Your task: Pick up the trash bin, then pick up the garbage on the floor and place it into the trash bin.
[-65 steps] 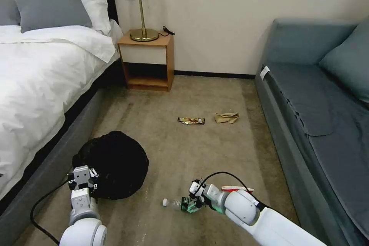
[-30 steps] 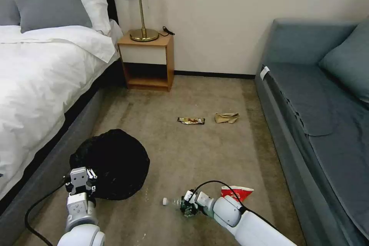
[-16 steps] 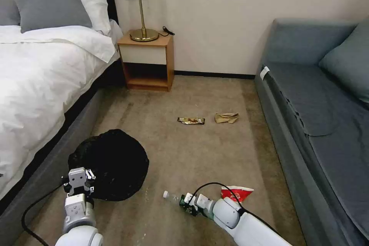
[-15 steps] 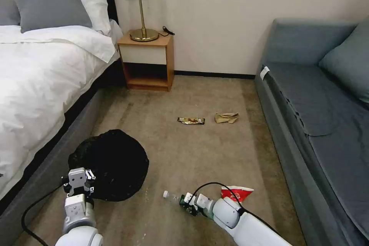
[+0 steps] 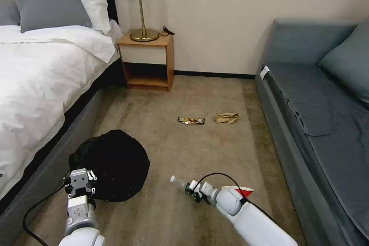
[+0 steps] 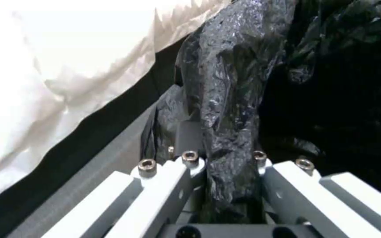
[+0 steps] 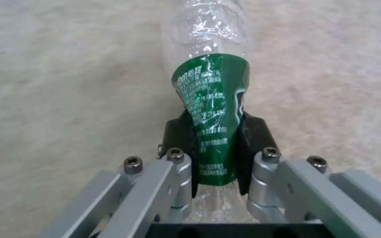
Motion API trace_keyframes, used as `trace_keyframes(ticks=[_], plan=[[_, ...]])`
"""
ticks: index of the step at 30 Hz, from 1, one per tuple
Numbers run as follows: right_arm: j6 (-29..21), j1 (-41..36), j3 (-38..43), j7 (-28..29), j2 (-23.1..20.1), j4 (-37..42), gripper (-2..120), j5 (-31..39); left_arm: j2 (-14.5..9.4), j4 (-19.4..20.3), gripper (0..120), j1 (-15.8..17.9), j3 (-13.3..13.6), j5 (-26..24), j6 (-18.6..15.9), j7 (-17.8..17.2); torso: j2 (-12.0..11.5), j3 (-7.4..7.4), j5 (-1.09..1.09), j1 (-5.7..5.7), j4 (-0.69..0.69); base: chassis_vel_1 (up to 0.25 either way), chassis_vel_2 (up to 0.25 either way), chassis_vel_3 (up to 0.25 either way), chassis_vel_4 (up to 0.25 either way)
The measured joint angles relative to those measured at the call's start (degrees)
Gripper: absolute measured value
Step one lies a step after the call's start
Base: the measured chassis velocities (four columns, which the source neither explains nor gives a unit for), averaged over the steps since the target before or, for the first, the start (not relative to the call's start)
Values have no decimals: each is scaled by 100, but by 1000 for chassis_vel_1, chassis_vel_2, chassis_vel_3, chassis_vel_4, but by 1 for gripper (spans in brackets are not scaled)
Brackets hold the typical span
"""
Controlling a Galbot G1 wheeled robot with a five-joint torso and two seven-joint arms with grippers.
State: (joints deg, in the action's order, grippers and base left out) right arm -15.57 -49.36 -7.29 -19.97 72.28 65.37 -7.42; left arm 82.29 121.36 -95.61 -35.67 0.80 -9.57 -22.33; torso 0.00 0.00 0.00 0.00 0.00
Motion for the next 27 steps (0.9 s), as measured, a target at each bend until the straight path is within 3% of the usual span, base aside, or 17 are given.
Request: trace_keyframes(ticks=[11,27], plan=[[112,602,395,312,142,-420,14,680,111,-85,4,39,38,94,41,-1,0,0,0,0,0,0,0,0,0],[25,340,262,588,-207,1725,14,1655,240,-279,4,211,135,174,35,-3,0,0,0,0,0,0,0,0,0]])
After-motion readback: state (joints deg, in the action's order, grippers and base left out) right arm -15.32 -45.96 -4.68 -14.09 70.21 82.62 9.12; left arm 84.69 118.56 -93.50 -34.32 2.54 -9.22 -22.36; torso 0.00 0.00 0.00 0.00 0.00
